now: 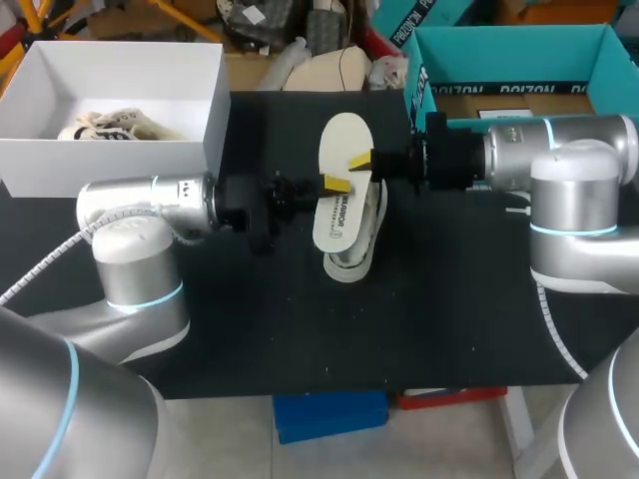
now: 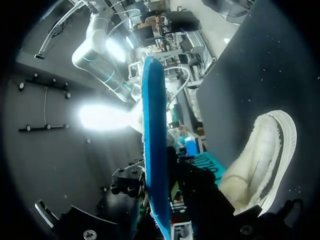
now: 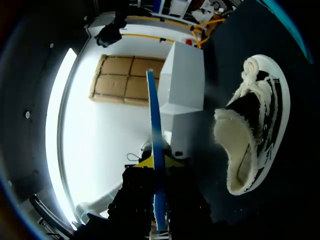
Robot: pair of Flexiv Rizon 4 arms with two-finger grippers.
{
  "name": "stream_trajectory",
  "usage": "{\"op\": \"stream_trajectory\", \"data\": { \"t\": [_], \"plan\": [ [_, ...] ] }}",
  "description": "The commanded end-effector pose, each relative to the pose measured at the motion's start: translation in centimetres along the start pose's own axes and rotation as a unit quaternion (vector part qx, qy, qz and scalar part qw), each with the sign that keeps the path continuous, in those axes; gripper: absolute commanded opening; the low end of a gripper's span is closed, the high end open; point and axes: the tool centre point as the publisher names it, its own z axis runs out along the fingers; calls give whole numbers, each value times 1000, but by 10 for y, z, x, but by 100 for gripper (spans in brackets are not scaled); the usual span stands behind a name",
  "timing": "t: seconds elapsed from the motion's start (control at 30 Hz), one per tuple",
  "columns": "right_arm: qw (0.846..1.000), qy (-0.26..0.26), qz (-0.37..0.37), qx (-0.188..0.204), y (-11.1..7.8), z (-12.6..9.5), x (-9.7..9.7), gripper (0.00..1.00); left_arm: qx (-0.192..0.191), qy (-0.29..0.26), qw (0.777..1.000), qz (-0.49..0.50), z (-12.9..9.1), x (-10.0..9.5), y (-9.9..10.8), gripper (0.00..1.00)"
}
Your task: Take the shoe out of the shoebox, open the shoe tongue, remove and reinsert the insole, then place the shoe into the shoebox
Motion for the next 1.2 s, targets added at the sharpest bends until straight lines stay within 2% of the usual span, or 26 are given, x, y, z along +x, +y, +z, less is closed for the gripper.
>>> {"op": "stream_trajectory", "data": {
  "t": [0.03,0.07,0.1,0.13,0.23,0.27,0.3,0.47,0.73,0.9,1.07,1.2],
  "plan": [
    [1000,-1,0,-1,0,1,0,0,7,-2,1000,3,2,2,2,29],
    [1000,-1,0,-1,0,1,0,0,8,-2,1000,3,2,2,2,27],
    [1000,-1,0,-1,0,1,0,0,9,-2,1000,4,3,2,2,17],
    [1000,-1,0,-1,0,1,0,0,9,-1,1000,5,3,1,2,0],
    [1000,-1,0,-1,0,1,0,0,11,2,1000,7,5,1,2,0],
    [1000,-1,1,-6,0,0,0,40,12,2,1000,6,6,1,1,0],
    [1000,-2,3,-14,0,-2,0,100,12,2,1000,5,6,0,0,0],
    [998,-39,-5,-44,-1,-10,2,100,0,20,1000,-5,0,-5,-7,0],
    [990,-124,2,-72,-19,-38,-17,100,-40,84,995,-33,-21,-10,-27,0],
    [982,-166,6,-86,-36,-57,-23,100,-33,115,990,-76,-30,-12,-48,0],
    [974,-199,-3,-110,-51,-79,-22,100,-22,131,975,-176,-36,-16,-66,0],
    [973,-203,-5,-111,-52,-82,-21,100,-4,141,967,-211,-40,-17,-76,0]
  ]
}}
